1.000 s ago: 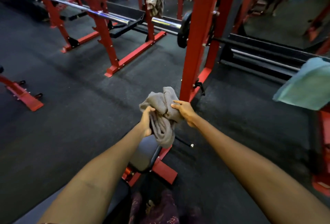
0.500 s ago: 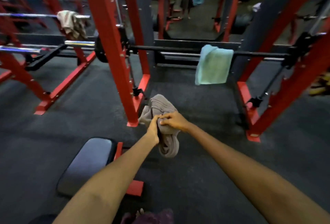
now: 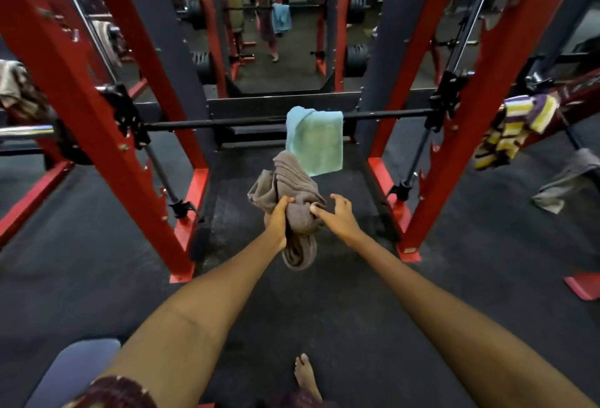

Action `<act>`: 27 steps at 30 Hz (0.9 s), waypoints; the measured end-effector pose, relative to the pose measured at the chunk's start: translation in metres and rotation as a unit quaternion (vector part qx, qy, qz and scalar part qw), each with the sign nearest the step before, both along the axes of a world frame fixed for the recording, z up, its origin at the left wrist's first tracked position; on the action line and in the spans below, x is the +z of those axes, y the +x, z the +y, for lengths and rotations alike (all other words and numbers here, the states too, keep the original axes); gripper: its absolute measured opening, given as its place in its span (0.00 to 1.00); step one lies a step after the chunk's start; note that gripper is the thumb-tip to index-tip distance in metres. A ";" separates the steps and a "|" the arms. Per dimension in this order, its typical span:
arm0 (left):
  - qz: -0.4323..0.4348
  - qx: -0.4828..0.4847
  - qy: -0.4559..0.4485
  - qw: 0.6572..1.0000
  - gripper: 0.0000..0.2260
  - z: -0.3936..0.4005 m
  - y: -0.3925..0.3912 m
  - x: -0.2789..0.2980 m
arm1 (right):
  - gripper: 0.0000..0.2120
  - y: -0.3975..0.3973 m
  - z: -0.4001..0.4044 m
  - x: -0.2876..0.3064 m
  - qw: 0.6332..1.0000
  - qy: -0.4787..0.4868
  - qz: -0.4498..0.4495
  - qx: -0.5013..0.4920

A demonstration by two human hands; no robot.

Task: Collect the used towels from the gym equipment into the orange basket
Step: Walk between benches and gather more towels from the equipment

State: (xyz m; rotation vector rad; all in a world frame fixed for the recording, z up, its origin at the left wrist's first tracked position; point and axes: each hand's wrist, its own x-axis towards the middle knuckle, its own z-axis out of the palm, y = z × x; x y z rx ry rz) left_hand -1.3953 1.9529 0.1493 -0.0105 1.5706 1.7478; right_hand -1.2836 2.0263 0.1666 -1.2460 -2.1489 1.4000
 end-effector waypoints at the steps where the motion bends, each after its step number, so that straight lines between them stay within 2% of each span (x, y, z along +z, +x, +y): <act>1: 0.002 -0.001 0.005 1.000 0.18 0.016 -0.007 0.000 | 0.36 -0.007 0.016 0.000 1.000 -0.006 0.001 -0.005; 9: 0.015 0.039 -0.015 0.999 0.20 0.120 -0.088 -0.008 | 0.38 -0.090 0.118 0.007 0.999 -0.042 0.007 0.002; 12: 0.034 0.072 -0.008 0.997 0.20 0.152 -0.119 -0.007 | 0.44 -0.127 0.156 0.001 0.999 -0.032 0.023 0.001; 15: 0.065 0.099 -0.027 0.993 0.23 0.180 -0.143 -0.007 | 0.39 -0.154 0.185 0.006 0.999 -0.029 0.016 0.009; 22: 0.101 0.110 -0.049 0.988 0.25 0.252 -0.188 -0.006 | 0.37 -0.212 0.266 -0.001 0.999 -0.032 -0.014 0.027; 27: 0.205 0.093 -0.049 0.973 0.28 0.310 -0.228 -0.003 | 0.28 -0.257 0.344 -0.001 0.995 0.066 -0.056 0.041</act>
